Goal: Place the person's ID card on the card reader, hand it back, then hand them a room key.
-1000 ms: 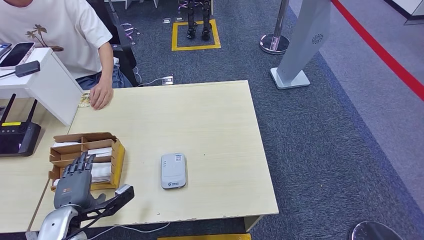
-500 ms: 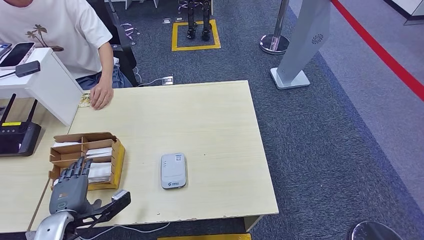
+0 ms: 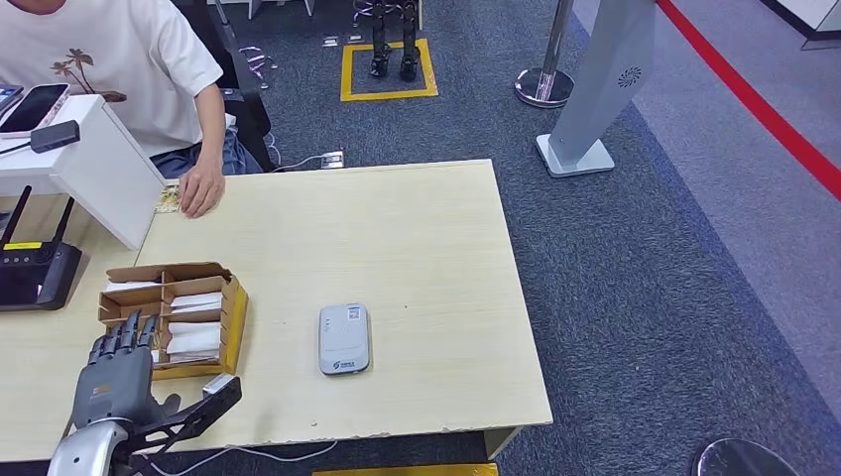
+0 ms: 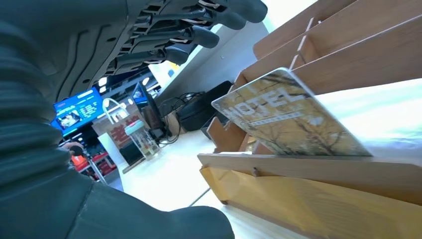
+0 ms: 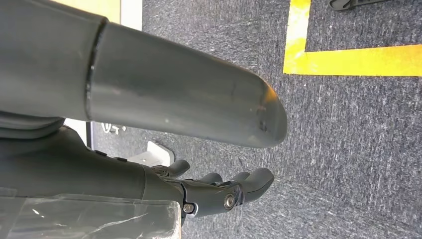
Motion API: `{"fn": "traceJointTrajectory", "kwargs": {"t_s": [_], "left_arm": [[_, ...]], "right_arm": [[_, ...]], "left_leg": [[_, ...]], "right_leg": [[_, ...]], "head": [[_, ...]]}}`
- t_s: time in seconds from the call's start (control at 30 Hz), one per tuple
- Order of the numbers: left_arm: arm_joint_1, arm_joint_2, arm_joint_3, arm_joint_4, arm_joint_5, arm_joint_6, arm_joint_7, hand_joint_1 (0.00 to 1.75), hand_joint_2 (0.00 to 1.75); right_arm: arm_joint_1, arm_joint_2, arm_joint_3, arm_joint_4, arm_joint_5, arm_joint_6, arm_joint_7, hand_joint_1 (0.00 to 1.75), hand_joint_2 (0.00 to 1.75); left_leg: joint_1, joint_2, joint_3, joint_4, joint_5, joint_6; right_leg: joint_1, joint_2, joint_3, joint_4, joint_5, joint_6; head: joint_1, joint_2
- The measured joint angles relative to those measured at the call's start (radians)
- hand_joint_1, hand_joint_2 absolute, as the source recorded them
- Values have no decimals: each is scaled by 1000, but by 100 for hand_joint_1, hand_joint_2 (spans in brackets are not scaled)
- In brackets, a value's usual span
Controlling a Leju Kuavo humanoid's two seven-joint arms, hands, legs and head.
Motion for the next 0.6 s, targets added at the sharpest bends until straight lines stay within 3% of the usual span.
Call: {"fn": "traceJointTrajectory", "kwargs": {"t_s": [0.23,0.6], "left_arm": [[-2,57,-3,0,0,3,105,0,175],[-26,63,-3,8,0,13,69,0,175]], "right_arm": [[0,0,0,0,11,-1,0,0,0],[-1,0,0,0,15,-2,-4,0,0]], "left_leg": [[0,0,0,0,0,0],[0,0,0,0,0,0]], "right_leg": [[0,0,0,0,0,0],[0,0,0,0,0,0]], "head": [[0,0],[0,0]]}}
